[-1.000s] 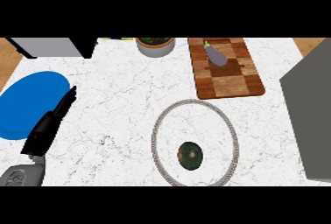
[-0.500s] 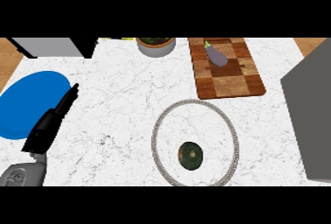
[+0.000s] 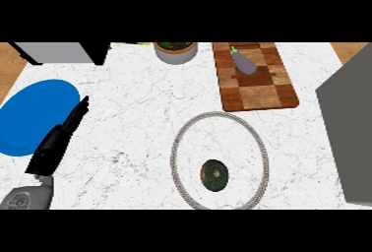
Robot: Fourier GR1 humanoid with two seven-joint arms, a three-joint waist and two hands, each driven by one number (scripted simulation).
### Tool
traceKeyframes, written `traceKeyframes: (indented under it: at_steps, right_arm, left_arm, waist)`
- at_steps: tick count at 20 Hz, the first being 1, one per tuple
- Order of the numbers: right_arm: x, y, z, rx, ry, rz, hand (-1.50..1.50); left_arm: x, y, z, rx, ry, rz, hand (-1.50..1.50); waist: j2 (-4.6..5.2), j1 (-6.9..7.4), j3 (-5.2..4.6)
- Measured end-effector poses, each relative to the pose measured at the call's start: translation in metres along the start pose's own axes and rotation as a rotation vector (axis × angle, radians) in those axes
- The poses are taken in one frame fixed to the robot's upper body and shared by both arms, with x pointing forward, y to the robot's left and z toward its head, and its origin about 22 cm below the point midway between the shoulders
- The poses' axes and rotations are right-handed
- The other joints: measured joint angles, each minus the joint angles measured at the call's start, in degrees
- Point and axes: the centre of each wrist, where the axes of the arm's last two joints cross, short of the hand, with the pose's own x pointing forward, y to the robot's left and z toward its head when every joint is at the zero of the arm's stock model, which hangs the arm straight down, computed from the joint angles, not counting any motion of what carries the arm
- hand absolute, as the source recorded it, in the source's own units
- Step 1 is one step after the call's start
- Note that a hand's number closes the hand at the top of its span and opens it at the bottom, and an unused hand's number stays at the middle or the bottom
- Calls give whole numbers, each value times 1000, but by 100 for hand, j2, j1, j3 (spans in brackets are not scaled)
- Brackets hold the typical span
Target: Pick the pear from the placemat and place it in the tiered shelf
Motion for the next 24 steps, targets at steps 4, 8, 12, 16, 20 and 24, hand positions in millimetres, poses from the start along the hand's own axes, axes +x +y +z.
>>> traceKeyframes:
  at_steps: [4,8,12,16,20,24]
  right_arm:
    - [-12,16,-6,-6,32,23,150]
    - [-35,28,-14,-20,63,-6,150]
    - [-52,38,-15,-13,108,-90,-150]
    - [-64,41,-16,-39,89,-203,-150]
    - [-73,28,-13,-149,52,-360,-150]
    - [-90,1,-2,-311,67,-463,-150]
  left_arm:
    - [-2,1,1,0,-3,2,0]
    - [2,6,-1,-1,-7,2,0]
    - [5,8,-1,2,-5,-1,0]
    - [1,2,-2,4,1,3,0]
    - [1,4,-4,10,6,2,0]
    - [0,4,0,11,10,4,0]
  waist:
    - [-17,6,-23]
    - [-44,7,-66]
    - [-49,-5,-69]
    - [-27,-20,-37]
    - [-19,-51,-14]
    - [-29,-72,-6]
